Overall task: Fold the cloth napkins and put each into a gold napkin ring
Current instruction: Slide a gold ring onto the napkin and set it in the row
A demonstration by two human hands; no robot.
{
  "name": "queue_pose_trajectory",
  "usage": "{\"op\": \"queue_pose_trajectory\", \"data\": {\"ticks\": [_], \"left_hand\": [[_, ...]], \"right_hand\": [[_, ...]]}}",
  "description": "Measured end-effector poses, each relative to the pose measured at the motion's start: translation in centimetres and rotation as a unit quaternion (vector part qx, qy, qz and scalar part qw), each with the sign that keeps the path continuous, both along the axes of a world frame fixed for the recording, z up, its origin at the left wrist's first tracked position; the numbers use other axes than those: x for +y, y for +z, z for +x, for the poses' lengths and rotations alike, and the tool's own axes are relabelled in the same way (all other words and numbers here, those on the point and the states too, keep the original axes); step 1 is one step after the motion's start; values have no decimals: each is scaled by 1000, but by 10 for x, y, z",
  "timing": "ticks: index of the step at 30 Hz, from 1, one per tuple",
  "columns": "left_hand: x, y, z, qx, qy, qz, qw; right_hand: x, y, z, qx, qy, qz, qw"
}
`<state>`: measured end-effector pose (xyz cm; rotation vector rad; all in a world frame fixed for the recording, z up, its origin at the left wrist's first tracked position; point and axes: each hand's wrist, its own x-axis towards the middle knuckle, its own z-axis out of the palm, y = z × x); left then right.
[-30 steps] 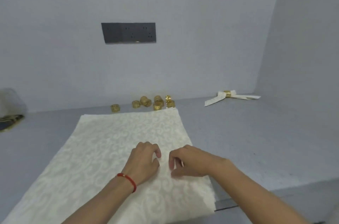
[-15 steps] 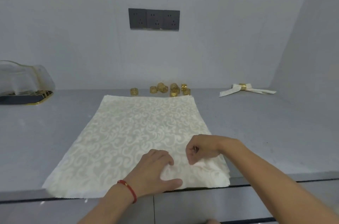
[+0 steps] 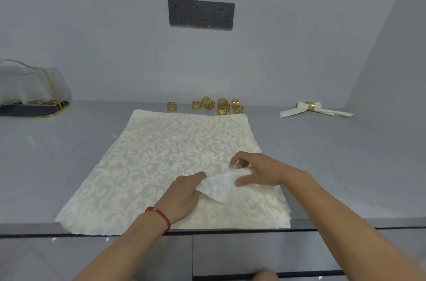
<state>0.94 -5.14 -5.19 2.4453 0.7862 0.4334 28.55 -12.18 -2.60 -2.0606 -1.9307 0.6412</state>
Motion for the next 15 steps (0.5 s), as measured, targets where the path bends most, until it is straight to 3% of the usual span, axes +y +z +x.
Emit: {"op": "queue_pose_trajectory", "data": {"ticks": [2, 4, 6, 8, 12, 15], "left_hand": [[-8, -2, 0, -20, 38, 47, 998], [-18, -4, 3, 44, 79, 89, 992], [-21, -7, 7, 110, 99, 87, 985], [-19, -7, 8, 121, 97, 72, 985], [-9, 1, 0, 78, -8, -11, 997], [3, 15, -17, 59, -86, -75, 992]], "right_hand": [[-1, -3, 15, -27, -17, 37, 999], [-2, -8, 23, -19, -40, 102, 994], [-3, -8, 23, -14, -40, 132, 990], [-12, -7, 24, -13, -45, 140, 989], [-52, -2, 25, -21, -45, 109, 993], [-79, 6, 10, 26, -52, 71, 996]]}}
